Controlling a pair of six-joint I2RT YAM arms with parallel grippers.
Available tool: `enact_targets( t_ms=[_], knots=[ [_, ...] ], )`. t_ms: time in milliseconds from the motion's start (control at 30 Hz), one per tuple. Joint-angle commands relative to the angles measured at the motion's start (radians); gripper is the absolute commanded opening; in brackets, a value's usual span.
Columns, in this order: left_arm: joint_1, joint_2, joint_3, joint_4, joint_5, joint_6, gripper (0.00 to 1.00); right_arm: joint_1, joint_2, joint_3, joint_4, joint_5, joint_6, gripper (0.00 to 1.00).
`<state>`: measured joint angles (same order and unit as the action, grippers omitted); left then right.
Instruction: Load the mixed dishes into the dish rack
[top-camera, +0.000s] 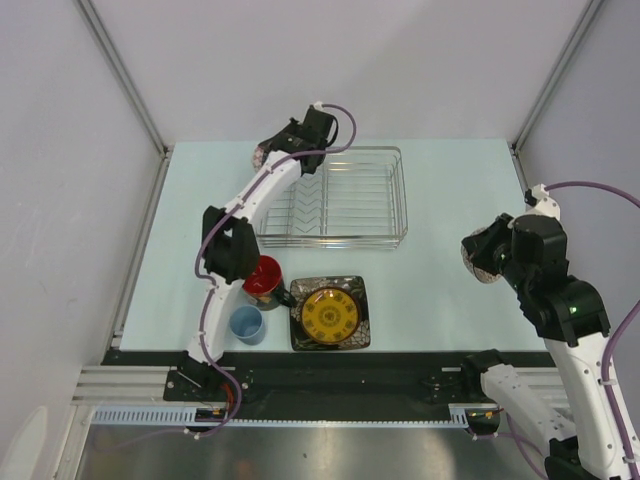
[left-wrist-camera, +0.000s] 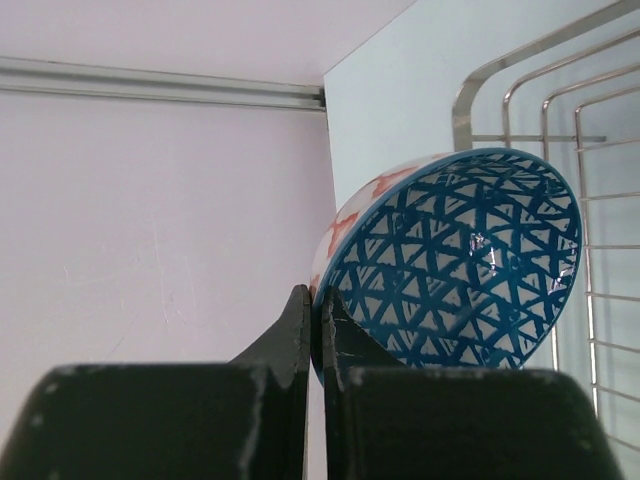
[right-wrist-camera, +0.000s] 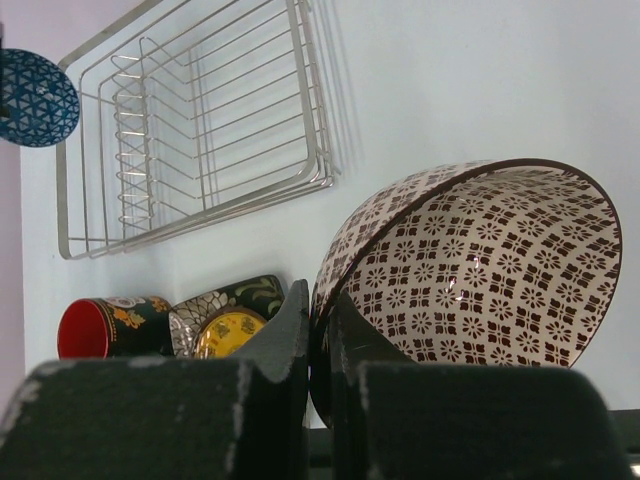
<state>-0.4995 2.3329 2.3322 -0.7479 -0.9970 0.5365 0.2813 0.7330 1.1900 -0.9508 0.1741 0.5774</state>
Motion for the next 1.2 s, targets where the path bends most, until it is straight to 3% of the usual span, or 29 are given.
enact_targets(
  t_ms=[0, 333, 367, 467, 533, 567, 633, 667, 967, 1067, 1167],
  knots=[
    [-0.02, 0.057, 0.006, 0.085, -0.068, 0.051, 0.0, -0.004, -0.032, 0.01, 0.09, -0.012, 0.013, 0.0],
    [-0.039, 0.143, 0.01, 0.154, -0.089, 0.103, 0.01, -0.002, -0.035, 0.0, 0.087, -0.022, 0.021, 0.0],
    [-0.042, 0.146, 0.01, 0.147, -0.088, 0.1, 0.14, -0.004, -0.035, 0.0, 0.089, -0.024, 0.021, 0.0],
    [-0.048, 0.151, 0.018, 0.111, -0.062, 0.079, 0.36, -0.004, -0.032, -0.001, 0.09, -0.025, 0.021, 0.0],
    [-0.051, 0.134, 0.016, 0.096, -0.042, 0.069, 0.43, -0.004, -0.029, -0.001, 0.093, -0.03, 0.019, 0.0],
    [-0.051, 0.123, 0.016, 0.078, -0.035, 0.063, 0.55, -0.004, -0.021, -0.003, 0.095, -0.035, 0.019, 0.0],
    [-0.053, 0.077, 0.013, 0.058, -0.002, 0.051, 0.68, -0.004, -0.009, -0.004, 0.109, -0.057, 0.024, 0.0],
    [-0.053, 0.059, 0.009, 0.036, 0.011, 0.03, 0.99, -0.002, 0.003, -0.007, 0.116, -0.08, 0.027, 0.0],
    [-0.047, -0.264, -0.02, -0.134, 0.155, -0.096, 1.0, -0.002, 0.16, -0.036, 0.285, -0.299, 0.059, 0.0],
    [-0.024, -0.366, 0.033, -0.204, 0.213, -0.134, 1.0, 0.004, 0.281, -0.041, 0.427, -0.428, 0.076, 0.0],
    [0.035, -0.501, 0.053, -0.284, 0.343, -0.223, 1.0, 0.028, 0.466, -0.04, 0.695, -0.627, 0.151, 0.0]
  ],
)
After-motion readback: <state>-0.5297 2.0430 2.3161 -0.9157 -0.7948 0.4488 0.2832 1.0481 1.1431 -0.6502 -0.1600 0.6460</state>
